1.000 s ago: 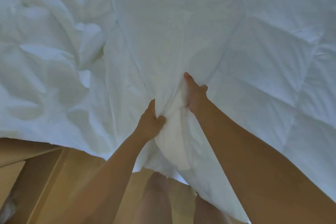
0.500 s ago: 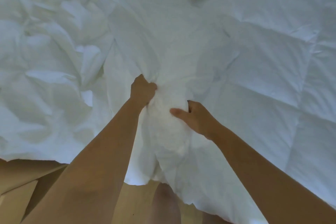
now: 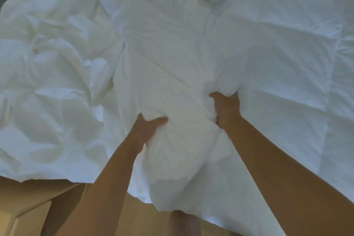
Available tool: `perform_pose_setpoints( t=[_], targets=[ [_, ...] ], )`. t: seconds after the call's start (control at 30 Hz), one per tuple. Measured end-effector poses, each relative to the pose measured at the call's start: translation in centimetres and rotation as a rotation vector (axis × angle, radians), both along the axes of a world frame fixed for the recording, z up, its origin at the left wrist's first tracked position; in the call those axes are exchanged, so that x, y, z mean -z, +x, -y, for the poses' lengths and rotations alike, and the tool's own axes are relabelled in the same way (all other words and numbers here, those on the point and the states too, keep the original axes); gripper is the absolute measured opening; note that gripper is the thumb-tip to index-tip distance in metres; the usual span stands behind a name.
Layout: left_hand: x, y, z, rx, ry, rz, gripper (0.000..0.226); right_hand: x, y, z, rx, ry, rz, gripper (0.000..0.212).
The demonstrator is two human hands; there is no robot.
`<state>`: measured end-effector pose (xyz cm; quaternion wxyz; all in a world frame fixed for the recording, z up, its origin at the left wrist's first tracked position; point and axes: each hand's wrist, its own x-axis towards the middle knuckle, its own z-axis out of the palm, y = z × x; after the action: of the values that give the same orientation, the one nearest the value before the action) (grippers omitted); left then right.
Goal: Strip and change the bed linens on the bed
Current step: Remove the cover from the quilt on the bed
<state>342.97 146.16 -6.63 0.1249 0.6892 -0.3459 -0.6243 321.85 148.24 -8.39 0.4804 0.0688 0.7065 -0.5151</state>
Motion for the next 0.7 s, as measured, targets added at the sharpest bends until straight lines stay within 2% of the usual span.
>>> perform_pose_setpoints(
  t=[0.07, 0.1, 0.13, 0.2, 0.3, 0.4, 0.43, 0.5, 0.53, 0.6, 0.67, 0.7],
  targets=[
    [0.0, -0.6, 2.5, -0.188, -0.072, -0.058, 0.068, -0.7, -0.4, -0.7, -0.014, -0.057, -0.065, 0.060],
    [-0.1, -1.3, 3.8, -0.245, -0.069, -0.106, 0.088, -1.3, -0.8, -1.2, -0.022, -0.082, -0.100, 0.056],
    [-0.6, -2.5, 4.8, -0.251, -0.039, -0.121, 0.108, -1.8, -1.4, -1.9, -0.030, -0.109, -0.123, 0.055],
    [-1.7, -6.3, 6.0, -0.164, 0.023, -0.104, 0.124, -3.1, -2.8, -3.5, -0.020, -0.159, -0.152, 0.054],
    [-2.4, -14.9, 4.5, -0.084, -0.036, -0.135, 0.112, -5.1, -6.8, -7.4, 0.137, -0.203, -0.101, 0.047],
    [-3.0, -26.3, -0.3, 0.045, -0.162, -0.221, 0.089, -7.0, -14.1, -14.1, 0.352, -0.309, 0.252, 0.029],
    [-3.3, -30.7, -2.6, 0.134, -0.202, -0.227, 0.084, -7.6, -17.0, -17.1, 0.381, -0.366, 0.303, 0.022],
    [-3.9, -40.3, -8.7, 0.372, -0.285, -0.242, 0.080, -8.5, -23.5, -24.1, 0.475, -0.423, 0.273, 0.025],
    [-4.2, -45.2, -12.7, 0.523, -0.332, -0.251, 0.080, -8.8, -26.6, -28.1, 0.538, -0.404, 0.207, 0.028],
    [-4.5, -54.0, -22.2, 0.908, -0.424, -0.260, 0.078, -9.2, -32.1, -36.9, 0.760, -0.441, 0.200, 0.036],
    [-3.4, -60.1, -32.6, 1.287, -0.409, -0.268, 0.072, -9.3, -36.3, -45.7, 0.966, -0.369, 0.178, 0.036],
    [-2.5, -62.0, -37.3, 1.460, -0.357, -0.255, 0.071, -9.1, -37.8, -49.3, 1.039, -0.261, 0.152, 0.033]
  ],
)
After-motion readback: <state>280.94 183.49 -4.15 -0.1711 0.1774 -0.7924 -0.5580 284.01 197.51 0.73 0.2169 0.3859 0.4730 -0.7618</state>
